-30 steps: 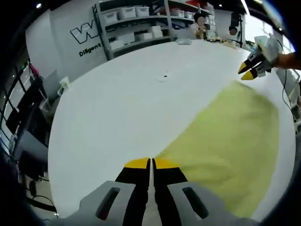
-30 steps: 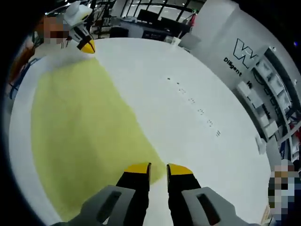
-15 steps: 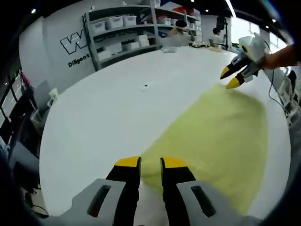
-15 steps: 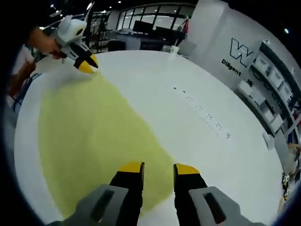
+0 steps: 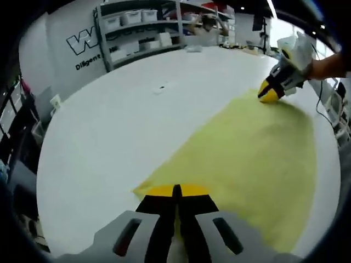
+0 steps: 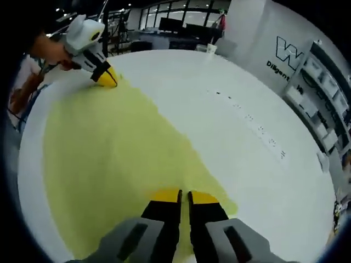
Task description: Fold the garment on the visible template until the final outline fits inside the template.
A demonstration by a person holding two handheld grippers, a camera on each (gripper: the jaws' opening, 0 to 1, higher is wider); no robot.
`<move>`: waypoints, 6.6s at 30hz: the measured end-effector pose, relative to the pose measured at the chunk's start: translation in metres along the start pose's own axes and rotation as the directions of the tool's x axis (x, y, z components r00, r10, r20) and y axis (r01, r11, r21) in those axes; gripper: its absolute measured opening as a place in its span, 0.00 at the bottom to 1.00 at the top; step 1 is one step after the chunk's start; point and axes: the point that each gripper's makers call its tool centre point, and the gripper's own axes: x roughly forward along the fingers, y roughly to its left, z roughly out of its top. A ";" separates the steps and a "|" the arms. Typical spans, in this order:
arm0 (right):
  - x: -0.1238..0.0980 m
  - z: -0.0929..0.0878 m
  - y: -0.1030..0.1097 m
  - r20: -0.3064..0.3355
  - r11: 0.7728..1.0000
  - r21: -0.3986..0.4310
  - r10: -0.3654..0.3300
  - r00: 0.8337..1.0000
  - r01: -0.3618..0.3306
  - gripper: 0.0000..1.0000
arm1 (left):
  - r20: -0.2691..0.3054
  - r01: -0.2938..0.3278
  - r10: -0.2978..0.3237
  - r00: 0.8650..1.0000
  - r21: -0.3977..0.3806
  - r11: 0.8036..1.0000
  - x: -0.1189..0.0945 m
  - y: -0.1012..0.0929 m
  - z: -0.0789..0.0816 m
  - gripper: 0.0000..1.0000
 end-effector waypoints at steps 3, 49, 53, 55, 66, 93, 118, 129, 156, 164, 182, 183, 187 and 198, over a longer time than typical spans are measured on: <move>0.003 0.001 -0.005 0.002 0.999 0.050 -0.009 1.000 0.009 0.00 | -0.006 -0.003 0.003 1.000 -0.061 0.998 0.001 0.001 0.001 0.00; 0.015 0.031 0.020 0.149 0.967 0.248 0.021 0.989 -0.058 0.25 | 0.143 -0.014 0.000 0.990 0.098 0.995 0.026 -0.018 0.039 0.24; 0.010 0.029 0.019 0.138 0.971 0.235 0.021 0.990 -0.054 0.30 | 0.143 -0.007 -0.008 0.990 0.099 0.995 0.016 -0.020 0.040 0.29; 0.007 0.030 0.019 0.149 0.972 0.228 0.015 0.989 -0.049 0.31 | 0.158 0.012 -0.025 0.987 0.082 0.997 0.009 -0.025 0.041 0.31; -0.003 0.032 0.043 0.220 0.975 0.216 -0.006 0.975 -0.043 0.43 | 0.206 0.082 -0.093 0.974 0.062 0.995 -0.007 -0.070 0.028 0.38; -0.043 -0.028 0.014 0.188 0.963 0.225 -0.194 0.963 0.150 0.52 | 0.162 -0.161 0.147 0.976 0.079 0.984 -0.050 -0.008 -0.031 0.45; -0.069 -0.049 0.063 0.250 0.950 0.305 -0.142 0.958 0.061 0.56 | 0.213 -0.081 0.067 0.975 0.061 0.995 -0.078 -0.065 -0.058 0.49; -0.092 -0.080 0.042 0.210 0.941 0.311 -0.207 0.956 0.135 0.54 | 0.191 -0.197 0.192 0.963 0.007 0.980 -0.102 -0.042 -0.081 0.58; -0.110 -0.113 0.029 0.105 0.907 0.347 -0.291 0.951 0.240 0.45 | 0.077 -0.290 0.289 0.954 0.004 0.957 -0.126 -0.037 -0.099 0.55; -0.127 -0.100 0.033 0.168 0.918 0.338 -0.276 0.946 0.208 0.47 | 0.083 -0.295 0.293 0.952 0.017 0.955 -0.137 -0.044 -0.098 0.55; -0.102 -0.061 0.096 0.187 0.991 0.116 -0.085 0.979 0.064 0.28 | 0.119 -0.012 -0.009 0.993 0.175 0.985 -0.106 -0.126 -0.072 0.40; -0.099 -0.060 0.095 0.186 0.991 0.122 -0.082 0.979 0.060 0.31 | 0.115 -0.002 -0.017 0.993 0.166 0.986 -0.104 -0.128 -0.072 0.41; -0.090 -0.051 0.096 0.205 0.984 0.176 -0.047 0.978 0.011 0.38 | 0.111 0.019 -0.034 0.993 0.139 0.990 -0.098 -0.132 -0.070 0.41; -0.088 -0.076 0.085 0.156 0.953 0.302 -0.055 0.986 0.006 0.49 | 0.059 0.032 -0.037 0.998 0.080 0.996 -0.092 -0.128 -0.081 0.40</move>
